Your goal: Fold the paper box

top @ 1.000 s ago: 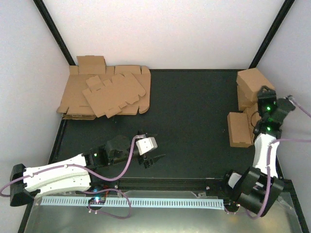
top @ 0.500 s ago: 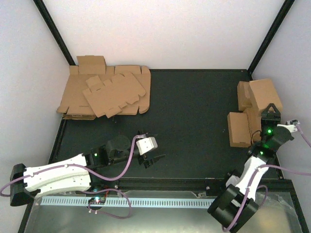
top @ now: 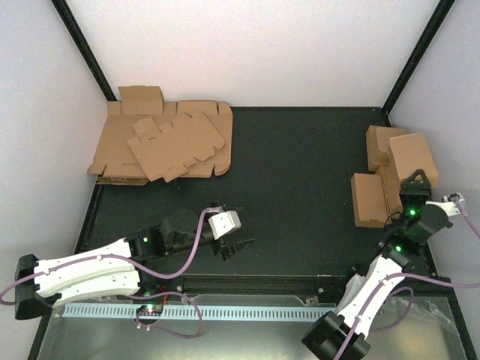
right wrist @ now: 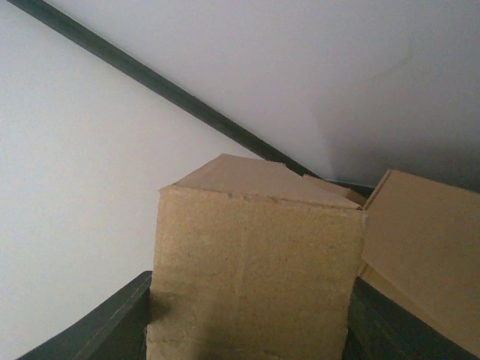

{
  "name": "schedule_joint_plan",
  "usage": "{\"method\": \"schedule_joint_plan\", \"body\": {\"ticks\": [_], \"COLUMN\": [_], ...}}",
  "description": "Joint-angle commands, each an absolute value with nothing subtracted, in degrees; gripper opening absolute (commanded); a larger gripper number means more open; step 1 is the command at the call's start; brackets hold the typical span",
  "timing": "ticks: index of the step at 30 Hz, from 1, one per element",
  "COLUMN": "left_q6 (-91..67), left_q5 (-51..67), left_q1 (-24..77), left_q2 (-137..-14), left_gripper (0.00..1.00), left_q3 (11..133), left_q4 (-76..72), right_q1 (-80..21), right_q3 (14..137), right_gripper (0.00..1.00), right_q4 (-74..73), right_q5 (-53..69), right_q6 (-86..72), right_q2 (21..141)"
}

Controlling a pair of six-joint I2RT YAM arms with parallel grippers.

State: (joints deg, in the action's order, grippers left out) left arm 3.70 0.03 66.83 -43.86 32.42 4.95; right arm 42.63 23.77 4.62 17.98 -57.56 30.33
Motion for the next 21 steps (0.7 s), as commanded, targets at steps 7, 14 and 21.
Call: {"method": "schedule_joint_plan", "body": {"ticks": [7,14,21], "left_q6": [-1.1,-1.6,-1.5], "left_q5": [5.9,8.3,7.4], "left_q1": [66.7,66.7,66.7], "left_q2": [-44.3,-47.1,-46.8], "left_gripper": [0.99,0.99,0.99], "left_q3": [33.5,36.5,36.9], "left_q4": [3.6,6.3,8.0], "right_q1": [46.0,49.2,50.0], "right_q3": [27.0,26.4,25.7], "right_gripper": [0.28,0.28,0.28], "right_q4": [-11.9,-11.6,-8.3], "right_q5": [13.4,22.9,22.6], "right_q6": [-54.6,-56.8,-58.1], "right_q2": [24.8,33.2,33.1]}}
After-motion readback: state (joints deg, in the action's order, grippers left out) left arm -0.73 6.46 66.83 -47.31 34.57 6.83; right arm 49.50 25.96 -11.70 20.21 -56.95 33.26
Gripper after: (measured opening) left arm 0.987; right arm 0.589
